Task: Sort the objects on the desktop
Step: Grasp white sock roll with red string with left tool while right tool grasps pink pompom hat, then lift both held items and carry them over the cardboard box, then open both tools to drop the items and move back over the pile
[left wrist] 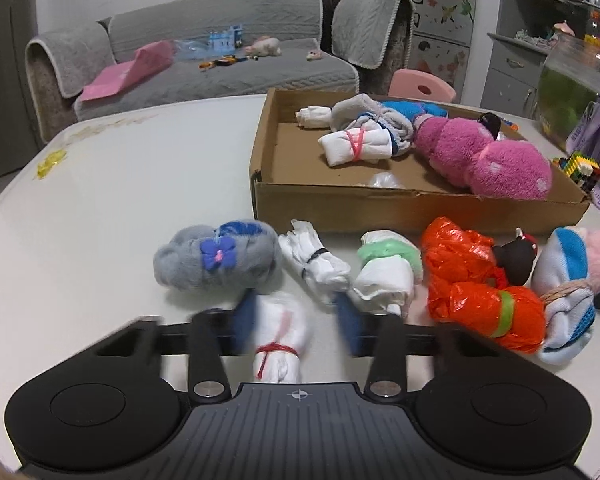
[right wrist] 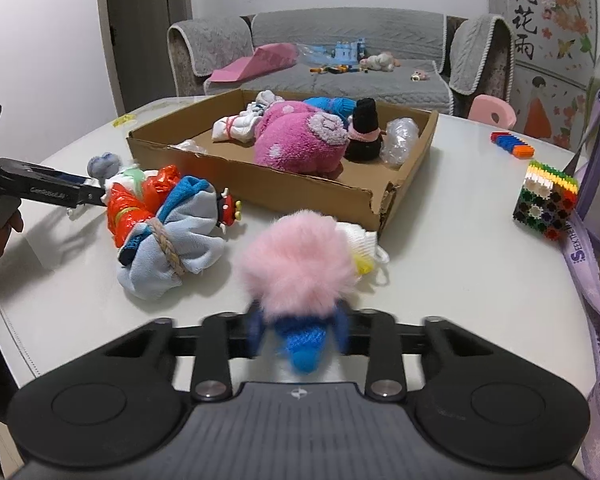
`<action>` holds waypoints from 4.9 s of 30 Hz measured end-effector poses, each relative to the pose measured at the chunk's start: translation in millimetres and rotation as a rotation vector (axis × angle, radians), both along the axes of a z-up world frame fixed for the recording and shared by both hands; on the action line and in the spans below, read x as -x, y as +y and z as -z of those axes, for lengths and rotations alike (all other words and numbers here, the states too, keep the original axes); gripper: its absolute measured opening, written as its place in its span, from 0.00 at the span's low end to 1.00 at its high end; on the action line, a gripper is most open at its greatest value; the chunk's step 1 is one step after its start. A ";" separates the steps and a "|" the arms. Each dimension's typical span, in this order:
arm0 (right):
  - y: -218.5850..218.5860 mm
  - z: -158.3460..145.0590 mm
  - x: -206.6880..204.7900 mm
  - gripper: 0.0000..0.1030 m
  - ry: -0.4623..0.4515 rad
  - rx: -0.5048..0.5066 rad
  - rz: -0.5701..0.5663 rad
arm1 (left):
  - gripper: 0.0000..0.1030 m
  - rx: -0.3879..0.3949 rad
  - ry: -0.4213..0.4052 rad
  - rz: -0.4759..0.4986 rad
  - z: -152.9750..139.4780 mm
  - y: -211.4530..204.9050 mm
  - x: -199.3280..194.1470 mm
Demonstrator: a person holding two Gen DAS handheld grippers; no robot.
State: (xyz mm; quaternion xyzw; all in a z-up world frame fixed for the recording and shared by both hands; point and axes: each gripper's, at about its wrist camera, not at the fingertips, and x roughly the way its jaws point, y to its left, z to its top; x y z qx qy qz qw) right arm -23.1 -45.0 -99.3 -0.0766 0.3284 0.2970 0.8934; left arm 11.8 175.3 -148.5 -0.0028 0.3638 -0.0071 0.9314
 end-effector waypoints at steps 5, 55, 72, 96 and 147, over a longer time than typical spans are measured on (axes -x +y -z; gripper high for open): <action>2.2 0.1 1.8 0.21 -0.003 -0.002 -0.018 | 0.31 0.034 0.007 -0.022 -1.9 4.1 6.5; -14.8 -137.8 -69.1 0.20 -0.280 -0.175 -0.026 | 0.31 -0.047 -0.275 0.100 -165.4 -38.7 -41.5; -1.2 -102.8 -101.9 0.20 -0.149 -0.116 -0.040 | 0.31 -0.069 -0.082 0.128 -90.2 -37.8 -122.3; 16.5 -34.0 -117.3 0.20 0.045 0.017 -0.037 | 0.32 -0.003 0.094 0.106 -7.7 -28.6 -144.1; -10.7 -9.3 -8.3 0.96 -0.102 -0.095 0.207 | 1.00 -0.410 -0.200 0.181 -13.0 40.1 11.8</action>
